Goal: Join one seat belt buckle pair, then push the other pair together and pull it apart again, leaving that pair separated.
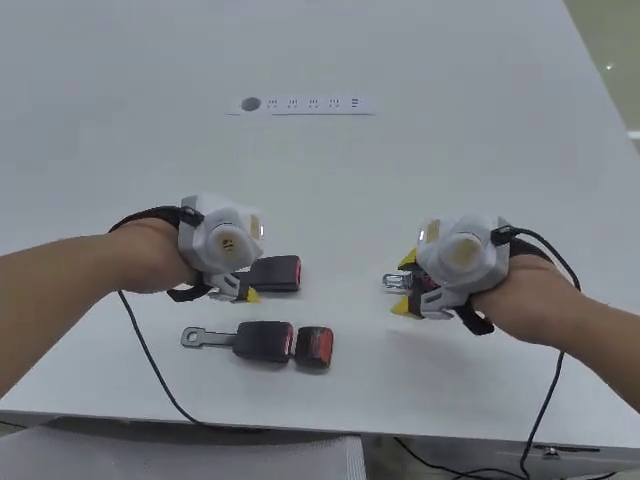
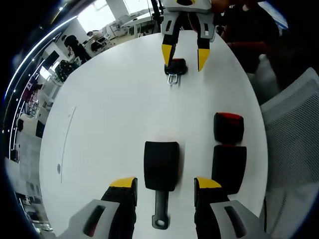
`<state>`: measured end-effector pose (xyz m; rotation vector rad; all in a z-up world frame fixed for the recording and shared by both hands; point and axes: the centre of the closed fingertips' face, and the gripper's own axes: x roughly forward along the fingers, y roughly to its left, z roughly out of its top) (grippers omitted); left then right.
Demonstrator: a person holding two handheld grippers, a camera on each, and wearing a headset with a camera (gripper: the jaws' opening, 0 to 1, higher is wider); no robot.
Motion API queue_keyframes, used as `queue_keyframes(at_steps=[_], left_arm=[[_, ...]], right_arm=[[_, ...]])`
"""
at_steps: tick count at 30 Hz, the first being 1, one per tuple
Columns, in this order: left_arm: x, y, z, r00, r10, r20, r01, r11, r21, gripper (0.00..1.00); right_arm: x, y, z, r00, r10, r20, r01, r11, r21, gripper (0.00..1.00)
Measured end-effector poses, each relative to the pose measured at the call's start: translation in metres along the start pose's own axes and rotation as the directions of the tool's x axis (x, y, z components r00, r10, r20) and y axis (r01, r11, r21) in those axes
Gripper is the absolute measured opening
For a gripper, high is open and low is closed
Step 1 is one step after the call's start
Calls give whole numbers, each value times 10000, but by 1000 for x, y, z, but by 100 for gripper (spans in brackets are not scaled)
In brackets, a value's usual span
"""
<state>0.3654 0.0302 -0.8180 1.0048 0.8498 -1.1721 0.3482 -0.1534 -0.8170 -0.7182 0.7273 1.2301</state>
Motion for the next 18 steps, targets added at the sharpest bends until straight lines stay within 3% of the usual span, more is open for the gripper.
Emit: queue_keyframes(at_steps=[5, 11, 18], left_arm=[[11, 6, 0, 9999, -166, -35, 167, 9999, 47, 47], [24, 7, -8, 9989, -325, -348, 333, 9992, 221, 46], [29, 6, -7, 9977, -534, -417, 558, 9966, 601, 42]], right_arm=[[-3, -10, -17, 9996, -20, -275, 19, 10000, -26, 38], [-1, -18, -36, 9989, 32, -463, -28, 10000, 80, 40], [8, -17, -49, 9968, 409, -690, -406, 9992, 56, 38]])
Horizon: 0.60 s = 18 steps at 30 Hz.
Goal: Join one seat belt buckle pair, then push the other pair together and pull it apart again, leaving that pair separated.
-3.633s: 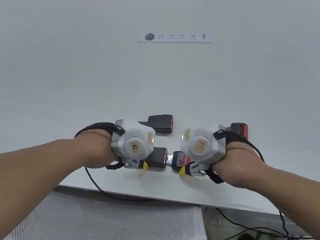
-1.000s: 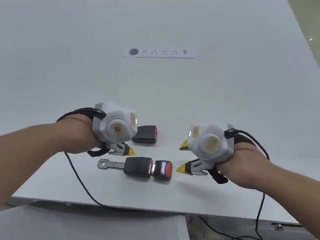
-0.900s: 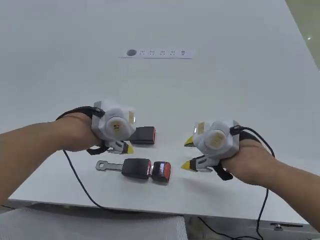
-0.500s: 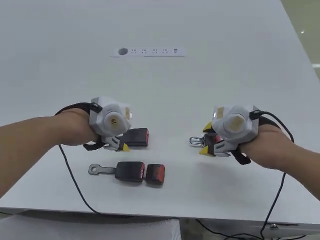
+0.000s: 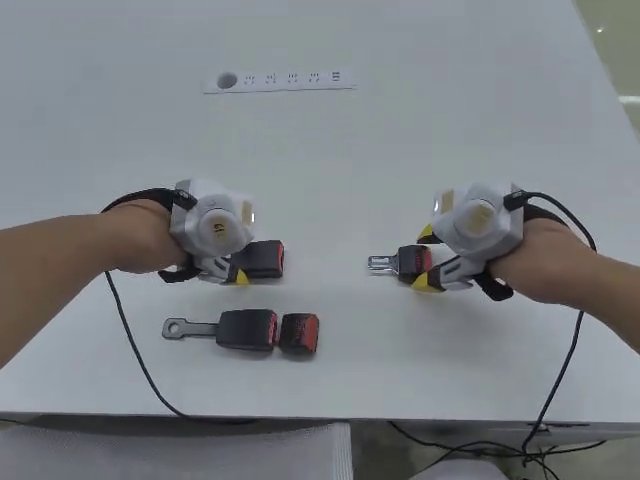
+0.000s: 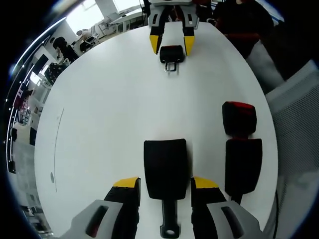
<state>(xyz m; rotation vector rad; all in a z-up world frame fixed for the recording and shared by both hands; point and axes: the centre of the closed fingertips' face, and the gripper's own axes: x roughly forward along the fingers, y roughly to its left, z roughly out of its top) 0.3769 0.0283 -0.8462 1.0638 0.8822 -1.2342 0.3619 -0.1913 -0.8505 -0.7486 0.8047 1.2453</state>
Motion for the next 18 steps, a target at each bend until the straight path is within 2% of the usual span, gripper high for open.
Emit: queue_keyframes(at_steps=[3, 4, 5, 7, 14, 18], left_arm=[[2, -3, -2, 9998, -167, -69, 166, 9998, -85, 40], [3, -3, -5, 9997, -150, -200, 149, 9999, -38, 36], [2, -2, -3, 9999, -133, -86, 132, 9999, -103, 35], [2, -1, -5, 9999, -67, -103, 66, 9999, -107, 33], [2, -3, -2, 9997, -166, -174, 173, 9990, 420, 32], [3, -2, -2, 9994, -276, -209, 282, 9991, 310, 32]], right_arm=[[2, -1, -2, 10000, 28, -69, -29, 9999, -137, 36], [1, -3, -2, 10000, 28, -40, -28, 10000, 57, 35], [1, -3, -2, 10000, 30, -13, -30, 10000, 35, 35], [1, -2, -1, 9999, 101, 44, -100, 9999, -33, 34], [-1, 1, 3, 9994, 337, 98, -336, 9994, -111, 34], [-2, 4, 8, 9996, 265, 60, -265, 9996, -119, 34]])
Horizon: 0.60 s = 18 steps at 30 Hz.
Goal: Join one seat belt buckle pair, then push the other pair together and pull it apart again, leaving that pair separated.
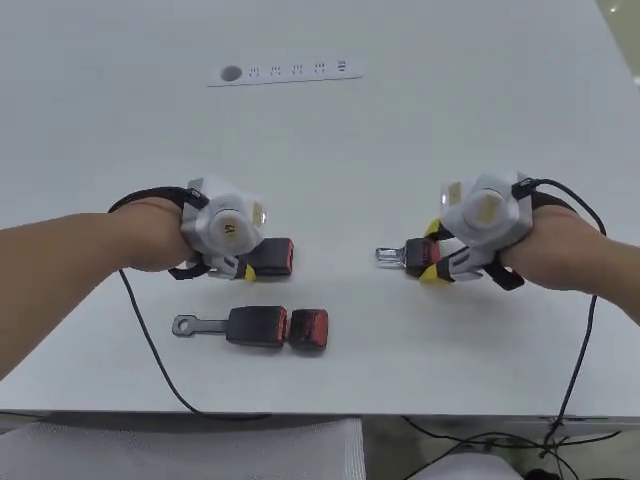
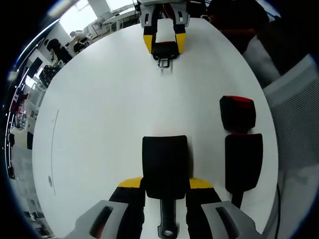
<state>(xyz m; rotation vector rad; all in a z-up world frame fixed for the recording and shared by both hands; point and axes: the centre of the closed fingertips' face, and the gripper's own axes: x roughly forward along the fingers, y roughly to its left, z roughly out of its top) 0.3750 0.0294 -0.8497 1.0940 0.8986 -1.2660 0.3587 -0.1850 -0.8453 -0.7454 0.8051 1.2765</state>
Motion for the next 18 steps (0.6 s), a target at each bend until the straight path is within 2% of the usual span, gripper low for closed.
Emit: queue_keyframes(at_steps=[2, 6, 11, 18], left_arm=[[0, 0, 0, 10000, -19, 14, 19, 10000, -20, 32], [1, 0, 0, 10000, -11, 79, 12, 10000, -77, 32], [2, 1, 0, 9999, -45, 163, 47, 9999, -137, 32], [3, 0, 2, 9999, -143, 19, 143, 9999, 64, 32]], right_arm=[[0, 0, 4, 9997, -242, 5, 242, 9997, -65, 34], [5, 6, 12, 9993, -307, 191, 304, 9994, 138, 34], [13, 10, 27, 9989, -263, 384, 254, 9994, 228, 34], [30, 9, 49, 9979, -271, 589, 262, 9995, 147, 34]])
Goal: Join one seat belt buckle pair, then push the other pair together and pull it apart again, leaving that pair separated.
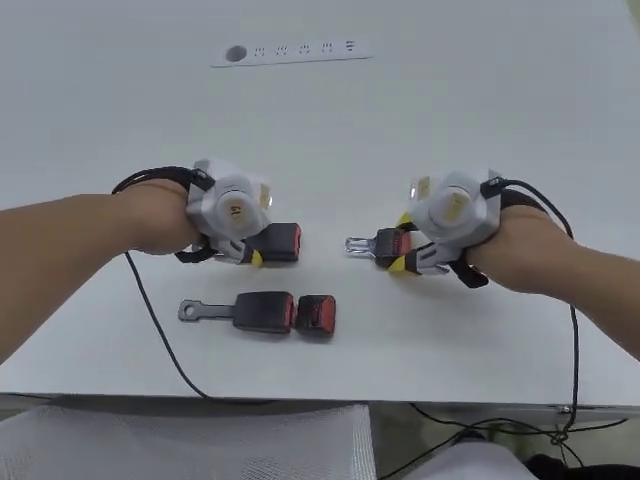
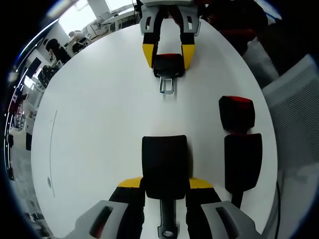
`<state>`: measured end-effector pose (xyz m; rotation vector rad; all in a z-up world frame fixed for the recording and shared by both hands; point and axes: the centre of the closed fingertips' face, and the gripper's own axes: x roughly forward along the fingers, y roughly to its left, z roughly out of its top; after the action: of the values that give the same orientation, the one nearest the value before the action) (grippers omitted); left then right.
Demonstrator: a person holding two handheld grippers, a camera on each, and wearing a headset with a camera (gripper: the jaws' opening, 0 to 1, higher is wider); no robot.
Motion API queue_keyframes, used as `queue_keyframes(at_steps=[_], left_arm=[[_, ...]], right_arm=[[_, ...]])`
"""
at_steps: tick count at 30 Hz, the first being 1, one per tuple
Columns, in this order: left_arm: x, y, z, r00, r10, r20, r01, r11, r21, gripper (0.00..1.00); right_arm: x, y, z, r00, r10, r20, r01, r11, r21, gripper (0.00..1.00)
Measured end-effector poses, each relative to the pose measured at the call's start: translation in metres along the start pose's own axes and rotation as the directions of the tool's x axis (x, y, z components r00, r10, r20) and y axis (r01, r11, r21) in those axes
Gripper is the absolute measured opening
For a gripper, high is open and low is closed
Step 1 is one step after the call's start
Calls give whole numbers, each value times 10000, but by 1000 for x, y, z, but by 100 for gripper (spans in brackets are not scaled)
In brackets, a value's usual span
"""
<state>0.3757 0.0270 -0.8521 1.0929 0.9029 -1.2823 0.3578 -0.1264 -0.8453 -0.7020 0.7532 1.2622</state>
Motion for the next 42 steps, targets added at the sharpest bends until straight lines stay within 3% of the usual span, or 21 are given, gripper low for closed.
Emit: queue_keyframes(at_steps=[14, 22, 29, 42], left_arm=[[-4, -4, 4, 9999, 69, -152, -68, 10000, 51, 32], [-6, -5, 5, 9999, 66, -83, -66, 10000, -18, 32], [-5, -3, 3, 9997, 32, -258, -32, 10000, -28, 32], [-1, 0, 0, 9998, 44, -181, -46, 9999, -126, 32]], right_arm=[[31, 0, 34, 10000, 74, -12, -74, 9996, -260, 34], [40, -1, 41, 9999, 143, -54, -144, 9996, -247, 34], [42, 0, 42, 9998, 148, -146, -153, 9994, -321, 34], [48, 1, 54, 9998, 191, 86, -188, 9990, -407, 34]])
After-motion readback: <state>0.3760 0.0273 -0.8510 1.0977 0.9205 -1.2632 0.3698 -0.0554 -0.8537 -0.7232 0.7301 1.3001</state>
